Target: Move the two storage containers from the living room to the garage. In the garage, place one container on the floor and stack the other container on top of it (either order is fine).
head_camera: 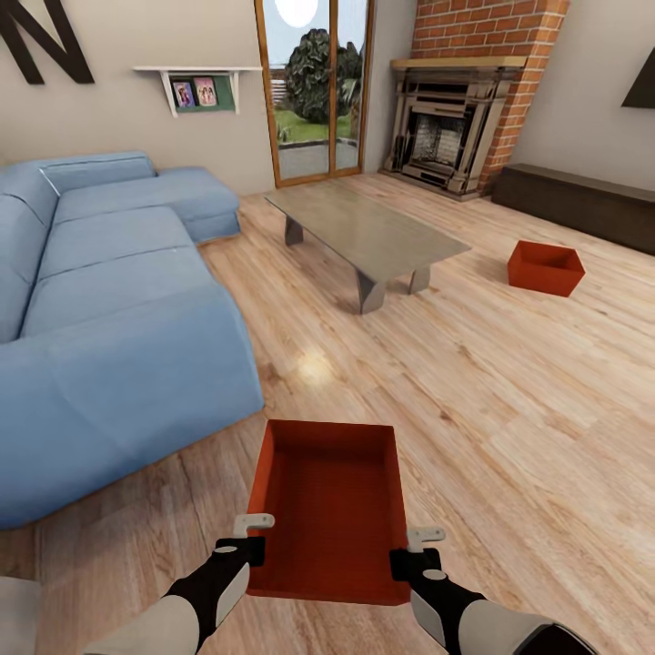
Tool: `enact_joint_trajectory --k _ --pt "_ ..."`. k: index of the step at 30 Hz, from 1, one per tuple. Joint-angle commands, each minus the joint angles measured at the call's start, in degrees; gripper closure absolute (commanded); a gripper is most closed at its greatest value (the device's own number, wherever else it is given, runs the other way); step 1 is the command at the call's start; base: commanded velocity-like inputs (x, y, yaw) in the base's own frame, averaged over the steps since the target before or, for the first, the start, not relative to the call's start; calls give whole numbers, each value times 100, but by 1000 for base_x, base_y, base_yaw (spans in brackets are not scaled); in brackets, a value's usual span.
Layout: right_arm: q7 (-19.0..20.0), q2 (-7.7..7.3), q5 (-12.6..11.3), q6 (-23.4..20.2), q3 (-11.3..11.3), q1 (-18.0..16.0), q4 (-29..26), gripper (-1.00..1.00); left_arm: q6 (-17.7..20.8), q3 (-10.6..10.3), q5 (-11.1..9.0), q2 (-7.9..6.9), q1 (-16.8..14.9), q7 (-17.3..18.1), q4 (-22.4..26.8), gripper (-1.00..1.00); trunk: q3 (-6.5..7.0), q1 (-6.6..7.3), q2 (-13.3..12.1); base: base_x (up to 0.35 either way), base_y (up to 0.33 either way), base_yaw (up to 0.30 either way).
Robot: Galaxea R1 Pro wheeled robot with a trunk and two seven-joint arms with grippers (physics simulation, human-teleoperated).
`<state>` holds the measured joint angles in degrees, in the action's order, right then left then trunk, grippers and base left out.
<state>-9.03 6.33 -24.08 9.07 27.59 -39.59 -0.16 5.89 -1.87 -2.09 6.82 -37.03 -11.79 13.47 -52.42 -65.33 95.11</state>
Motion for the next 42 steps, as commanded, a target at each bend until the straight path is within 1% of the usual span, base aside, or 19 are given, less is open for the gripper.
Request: enact_joint_trajectory --k 1,19,30,42 --pt "-90 -23 -51 200 80 -5 -5 100 44 2 -11 -67 3 -60 -11 100 15 23 -40 0 0 0" --pt "-83 -10 -69 200 80 -5 -4 100 44 2 -11 -67 3 -60 -11 100 338 419 -762 0 0 0" --pt "-82 -26 -41 200 80 -5 -2 100 44 3 -11 -67 3 -59 -11 100 535 660 -1203 0 0 0" --pt "-82 -6 -21 200 80 -5 -20 100 44 4 -11 -59 3 -59 -11 100 751 924 -1684 0 0 0"
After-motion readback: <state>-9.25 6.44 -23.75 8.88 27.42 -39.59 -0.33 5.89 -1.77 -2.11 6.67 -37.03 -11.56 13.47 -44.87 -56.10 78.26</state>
